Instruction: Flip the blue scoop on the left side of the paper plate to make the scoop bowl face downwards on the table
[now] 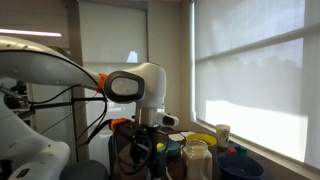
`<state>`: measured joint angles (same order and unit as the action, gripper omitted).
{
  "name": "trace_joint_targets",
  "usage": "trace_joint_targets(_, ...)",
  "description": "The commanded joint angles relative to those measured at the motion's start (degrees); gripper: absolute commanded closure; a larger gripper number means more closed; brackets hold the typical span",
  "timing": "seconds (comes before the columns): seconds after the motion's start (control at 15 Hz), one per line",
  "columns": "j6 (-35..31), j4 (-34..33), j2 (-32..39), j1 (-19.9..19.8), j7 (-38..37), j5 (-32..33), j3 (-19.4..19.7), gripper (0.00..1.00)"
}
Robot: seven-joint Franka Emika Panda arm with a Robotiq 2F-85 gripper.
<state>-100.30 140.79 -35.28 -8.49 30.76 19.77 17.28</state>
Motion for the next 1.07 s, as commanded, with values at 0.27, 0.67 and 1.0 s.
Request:
trace_joint_targets(0.27, 0.1, -0.1, 0.0, 0.2, -0.1, 0.1, 0.1, 0.0)
trace_joint_targets(0.67, -5.0, 4.9, 3.8, 1.1, -10.0, -5.5, -1.5, 0.0)
trace_joint_targets(1.0, -8.1, 5.7, 4.2, 0.5, -11.8, -7.7, -1.9, 0.0)
